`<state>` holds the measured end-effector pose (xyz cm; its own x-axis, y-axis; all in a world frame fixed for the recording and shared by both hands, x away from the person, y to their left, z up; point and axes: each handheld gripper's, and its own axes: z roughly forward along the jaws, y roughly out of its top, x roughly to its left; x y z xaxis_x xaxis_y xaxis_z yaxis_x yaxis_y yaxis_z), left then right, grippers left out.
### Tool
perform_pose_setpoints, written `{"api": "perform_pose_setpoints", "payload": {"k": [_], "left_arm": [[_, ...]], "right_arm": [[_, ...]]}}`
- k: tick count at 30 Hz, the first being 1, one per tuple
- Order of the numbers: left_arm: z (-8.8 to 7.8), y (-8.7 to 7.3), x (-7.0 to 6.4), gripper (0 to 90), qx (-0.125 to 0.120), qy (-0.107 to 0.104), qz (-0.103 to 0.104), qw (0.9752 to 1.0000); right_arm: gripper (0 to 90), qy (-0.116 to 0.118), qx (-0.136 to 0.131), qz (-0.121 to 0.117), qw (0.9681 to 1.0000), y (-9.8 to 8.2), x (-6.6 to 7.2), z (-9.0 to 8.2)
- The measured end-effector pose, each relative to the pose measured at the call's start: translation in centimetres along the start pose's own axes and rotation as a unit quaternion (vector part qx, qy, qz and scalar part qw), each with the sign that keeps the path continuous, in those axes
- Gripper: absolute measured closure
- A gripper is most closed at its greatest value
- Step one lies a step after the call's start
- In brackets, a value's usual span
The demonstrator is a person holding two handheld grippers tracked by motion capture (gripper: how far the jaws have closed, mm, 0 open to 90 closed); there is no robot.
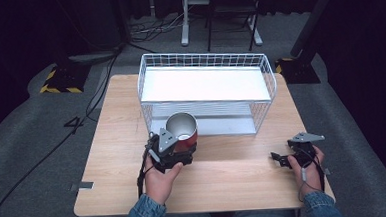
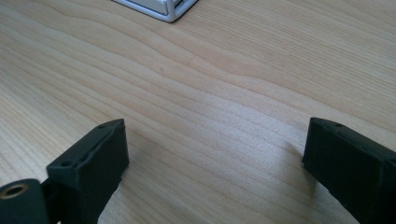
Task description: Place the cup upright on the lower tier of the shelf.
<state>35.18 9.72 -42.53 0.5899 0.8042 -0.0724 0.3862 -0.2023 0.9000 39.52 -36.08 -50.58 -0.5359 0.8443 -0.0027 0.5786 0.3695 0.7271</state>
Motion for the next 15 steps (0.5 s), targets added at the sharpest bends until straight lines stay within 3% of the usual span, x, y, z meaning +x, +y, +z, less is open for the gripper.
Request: {"api": "perform_pose_setpoints", "payload": {"k": [5,10,15], "left_arm": [[0.8,0.4,0.2,15.8,0.0,-0.001,0.005,1.0],[2.2,0.5,0.1,15.8,-0.006,0.012,0.018,0.9997],[3.1,0.5,0.2,15.8,-0.016,0.017,0.015,0.9996]], "right_arm": [[6.9,0.0,0.0,0.0,1.0,0.0,0.0,0.0],[6.4,-0.003,0.001,0.002,1.0,0.0,0.0,0.0],[5.5,-0.005,0.002,0.005,1.0,0.1,0.0,0.1]]}}
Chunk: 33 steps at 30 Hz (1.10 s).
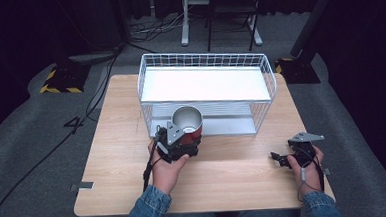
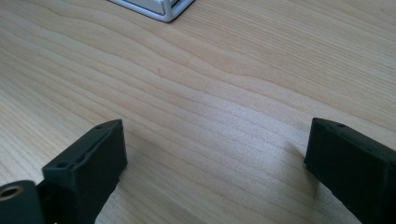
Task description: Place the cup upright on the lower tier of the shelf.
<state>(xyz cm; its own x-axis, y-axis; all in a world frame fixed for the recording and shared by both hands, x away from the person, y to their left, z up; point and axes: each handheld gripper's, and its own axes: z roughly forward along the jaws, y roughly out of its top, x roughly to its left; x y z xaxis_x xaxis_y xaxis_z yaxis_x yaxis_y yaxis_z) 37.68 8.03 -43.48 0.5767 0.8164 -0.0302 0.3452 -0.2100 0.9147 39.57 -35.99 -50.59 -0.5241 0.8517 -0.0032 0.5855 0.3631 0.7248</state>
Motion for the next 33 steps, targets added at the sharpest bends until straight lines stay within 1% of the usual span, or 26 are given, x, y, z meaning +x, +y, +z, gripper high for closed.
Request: {"api": "perform_pose_setpoints", "payload": {"k": [3,4,5,6,8,12,20,24,25,26,27,28,29,31,32,33], "left_arm": [[0.9,-0.1,-0.1,15.8,-0.001,-0.002,0.0,1.0],[0.9,-0.1,-0.1,15.8,-0.001,-0.002,0.0,1.0],[1.4,-0.1,-0.1,15.8,0.0,-0.004,0.002,1.0],[1.4,-0.1,-0.1,15.8,0.0,-0.004,0.002,1.0],[1.9,-0.1,-0.2,15.8,-0.001,-0.006,0.002,1.0],[2.6,-0.2,-0.2,15.8,-0.003,-0.004,-0.001,1.0],[3.9,-0.5,-0.7,15.8,0.003,-0.014,0.009,0.9999],[4.3,-0.5,-0.7,15.8,0.003,-0.012,0.012,0.9999],[4.7,-0.5,-0.6,15.8,0.005,-0.01,0.013,0.9999],[4.9,-0.6,-0.7,15.8,0.003,-0.009,0.018,0.9998],[4.9,-0.6,-0.7,15.8,0.003,-0.009,0.018,0.9998],[5.0,-0.5,-0.7,15.8,0.004,-0.004,0.028,0.9996],[5.2,-0.5,-0.9,15.8,0.004,-0.002,0.032,0.9995],[5.5,-0.3,-1.2,15.8,0.005,-0.007,0.042,0.9991],[5.5,-0.3,-1.2,15.8,0.005,-0.007,0.042,0.9991],[5.7,-0.3,-1.4,15.8,0.006,-0.011,0.042,0.999]], "right_arm": [[4.6,-0.002,0.001,0.002,1.0,0.0,0.0,0.0],[4.6,-0.002,0.001,0.002,1.0,0.0,0.0,0.0],[3.9,-0.003,0.002,0.003,1.0,0.1,0.0,0.1],[3.6,-0.003,0.003,0.004,1.0,0.1,0.0,0.1],[3.3,-0.003,0.004,0.004,1.0,0.1,0.0,0.1],[3.3,-0.004,0.004,0.004,1.0,0.1,0.0,0.1],[3.1,-0.004,0.004,0.004,1.0,0.1,0.0,0.1],[3.0,-0.004,0.004,0.004,1.0,0.1,0.0,0.1],[3.0,-0.004,0.004,0.004,1.0,0.1,0.0,0.1],[3.0,-0.004,0.004,0.004,1.0,0.1,0.0,0.1],[3.0,-0.005,0.004,0.005,1.0,0.1,0.0,0.1],[3.0,-0.005,0.004,0.005,1.0,0.1,0.0,0.1],[3.0,-0.005,0.004,0.005,1.0,0.1,0.0,0.1],[3.0,-0.005,0.004,0.005,1.0,0.1,0.0,0.1],[3.0,-0.005,0.004,0.005,1.0,0.1,0.0,0.1],[3.0,-0.004,0.005,0.004,1.0,0.1,0.0,0.1]]}}
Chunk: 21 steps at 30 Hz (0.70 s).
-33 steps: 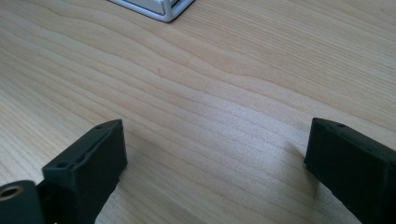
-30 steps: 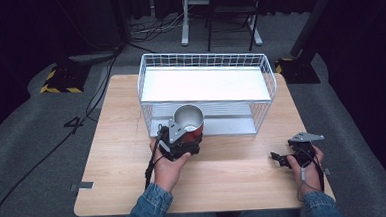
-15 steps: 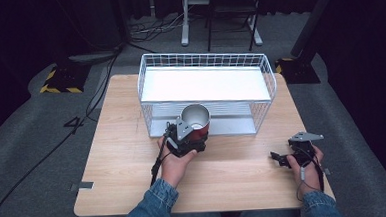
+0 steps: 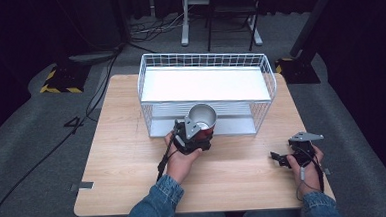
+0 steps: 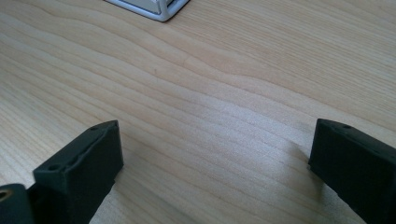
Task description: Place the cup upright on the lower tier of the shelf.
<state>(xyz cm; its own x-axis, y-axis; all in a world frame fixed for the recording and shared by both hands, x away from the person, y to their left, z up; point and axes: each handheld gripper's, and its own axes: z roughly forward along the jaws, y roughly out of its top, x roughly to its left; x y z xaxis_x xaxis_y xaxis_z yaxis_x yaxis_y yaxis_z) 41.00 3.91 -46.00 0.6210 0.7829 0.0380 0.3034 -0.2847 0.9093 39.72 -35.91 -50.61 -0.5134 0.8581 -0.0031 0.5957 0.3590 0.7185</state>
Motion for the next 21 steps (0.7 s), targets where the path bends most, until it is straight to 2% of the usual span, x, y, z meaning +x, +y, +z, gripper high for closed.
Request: {"api": "perform_pose_setpoints", "payload": {"k": [7,13,16,21], "left_arm": [[1.1,-0.2,0.0,15.8,0.01,-0.005,0.002,0.9999],[1.9,0.0,0.8,15.8,0.008,0.001,-0.014,0.9999],[2.8,-0.2,1.4,15.8,0.011,0.001,-0.031,0.9995],[3.4,0.2,1.8,15.8,0.006,0.008,-0.03,0.9995]], "right_arm": [[3.0,0.0,0.0,0.0,1.0,0.0,0.0,0.0],[3.0,0.0,0.0,0.0,1.0,0.0,0.0,0.0],[3.0,0.0,0.0,0.0,1.0,0.0,0.0,0.0],[2.0,-0.002,0.001,0.002,1.0,0.0,0.0,0.0]]}}
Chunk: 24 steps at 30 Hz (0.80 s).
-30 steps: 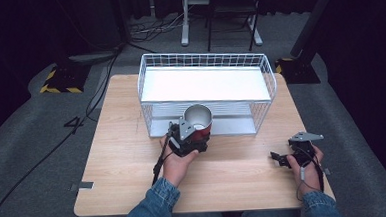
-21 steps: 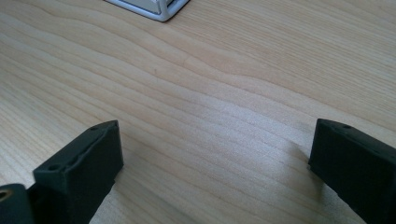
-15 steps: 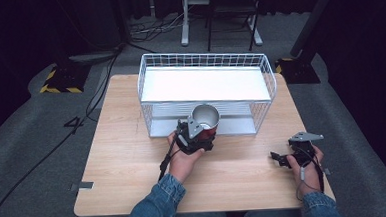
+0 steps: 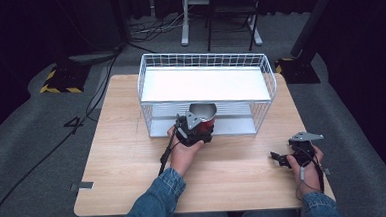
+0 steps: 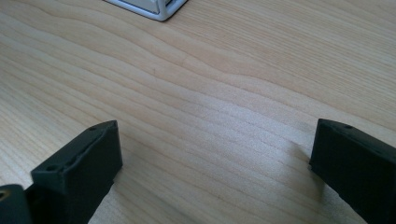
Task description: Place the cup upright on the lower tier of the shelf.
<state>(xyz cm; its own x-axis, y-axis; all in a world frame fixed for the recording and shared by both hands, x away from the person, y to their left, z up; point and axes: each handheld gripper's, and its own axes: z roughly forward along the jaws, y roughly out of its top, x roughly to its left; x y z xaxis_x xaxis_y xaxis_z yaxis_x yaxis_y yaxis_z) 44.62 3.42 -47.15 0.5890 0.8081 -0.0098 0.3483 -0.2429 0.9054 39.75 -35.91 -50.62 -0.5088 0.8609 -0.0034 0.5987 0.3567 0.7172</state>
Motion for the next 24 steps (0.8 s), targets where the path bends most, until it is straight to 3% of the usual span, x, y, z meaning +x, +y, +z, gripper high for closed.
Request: {"api": "perform_pose_setpoints", "payload": {"k": [2,9,11,15,16,17,19,21,24], "left_arm": [[0.3,0.2,0.1,15.8,-0.009,0.002,-0.005,0.9999],[1.2,0.2,0.9,15.8,0.001,0.012,-0.022,0.9997],[1.6,0.2,1.2,15.8,0.0,0.023,-0.033,0.9992],[2.1,0.0,1.8,15.7,0.001,0.036,-0.034,0.9988],[2.3,0.0,1.9,15.8,-0.002,0.042,-0.039,0.9983],[2.6,-0.1,2.0,15.7,0.003,0.062,-0.047,0.997],[2.7,-0.2,2.1,15.7,0.008,0.063,-0.048,0.9968],[3.0,-0.4,2.4,15.6,0.001,0.051,-0.063,0.9967],[3.1,-0.5,2.5,15.4,-0.002,0.054,-0.059,0.9968]], "right_arm": [[1.6,-0.001,0.001,0.001,1.0,0.0,0.0,0.0],[1.5,-0.002,0.001,0.002,1.0,0.0,0.0,0.0],[1.4,-0.002,0.001,0.002,1.0,0.0,0.0,0.0],[1.5,-0.002,0.001,0.002,1.0,0.0,0.0,0.0],[1.5,-0.002,0.001,0.002,1.0,0.0,0.0,0.0],[1.4,-0.002,0.001,0.002,1.0,0.0,0.0,0.0],[1.4,-0.002,0.001,0.002,1.0,0.0,0.0,0.0],[1.2,-0.003,0.001,0.003,1.0,0.0,0.0,0.0],[1.0,-0.004,0.002,0.003,1.0,0.0,0.0,0.0]]}}
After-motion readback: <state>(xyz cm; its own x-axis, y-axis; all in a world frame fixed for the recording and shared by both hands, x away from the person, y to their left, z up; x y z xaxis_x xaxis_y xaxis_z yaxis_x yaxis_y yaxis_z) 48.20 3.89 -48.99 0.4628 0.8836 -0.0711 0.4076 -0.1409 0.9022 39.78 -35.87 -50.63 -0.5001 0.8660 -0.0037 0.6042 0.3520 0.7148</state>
